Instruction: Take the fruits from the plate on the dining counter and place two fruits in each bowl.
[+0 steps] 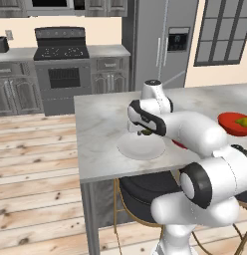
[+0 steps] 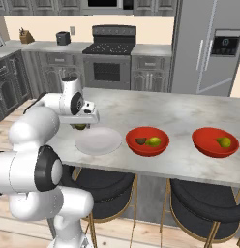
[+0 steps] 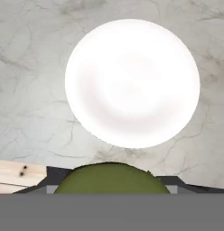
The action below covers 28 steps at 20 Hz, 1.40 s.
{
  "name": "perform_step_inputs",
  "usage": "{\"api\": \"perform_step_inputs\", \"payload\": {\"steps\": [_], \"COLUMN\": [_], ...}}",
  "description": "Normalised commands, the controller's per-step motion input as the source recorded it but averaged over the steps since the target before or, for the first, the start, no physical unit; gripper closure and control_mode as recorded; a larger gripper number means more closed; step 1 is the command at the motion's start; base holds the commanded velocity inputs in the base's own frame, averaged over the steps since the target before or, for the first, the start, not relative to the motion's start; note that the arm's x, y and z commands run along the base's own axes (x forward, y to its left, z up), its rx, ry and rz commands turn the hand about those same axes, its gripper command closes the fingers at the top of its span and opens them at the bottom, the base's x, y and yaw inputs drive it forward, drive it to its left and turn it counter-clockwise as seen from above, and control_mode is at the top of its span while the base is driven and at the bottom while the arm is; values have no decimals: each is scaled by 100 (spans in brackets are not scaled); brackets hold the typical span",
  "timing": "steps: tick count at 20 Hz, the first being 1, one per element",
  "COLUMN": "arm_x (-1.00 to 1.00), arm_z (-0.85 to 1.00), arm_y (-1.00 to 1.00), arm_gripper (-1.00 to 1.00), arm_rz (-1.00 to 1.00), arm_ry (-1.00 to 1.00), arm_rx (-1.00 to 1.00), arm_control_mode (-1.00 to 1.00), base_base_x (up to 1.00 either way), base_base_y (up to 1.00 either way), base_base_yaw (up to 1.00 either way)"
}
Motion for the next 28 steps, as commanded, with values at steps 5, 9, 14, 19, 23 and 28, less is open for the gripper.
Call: {"api": "perform_step_inputs", "payload": {"steps": [5, 9, 14, 19, 23, 28], "arm_x": [-97, -23, 0, 0, 0, 0], "arm_z": [49, 6, 0, 0, 0, 0], "arm_y": [-16, -5, 0, 0, 0, 0], "arm_gripper": [100, 100, 100, 100, 100, 100], "arm_rz": [-15, -5, 0, 0, 0, 0], "arm_ry": [-9, 1, 0, 0, 0, 0], "arm_rx": [0, 0, 0, 0, 0, 0], "arm_control_mode": [-100, -100, -100, -100, 100, 100], "base_base_x": [0, 0, 0, 0, 0, -10], "base_base_y": [0, 0, 0, 0, -37, -89], "base_base_yaw": [0, 0, 0, 0, 0, 0]}}
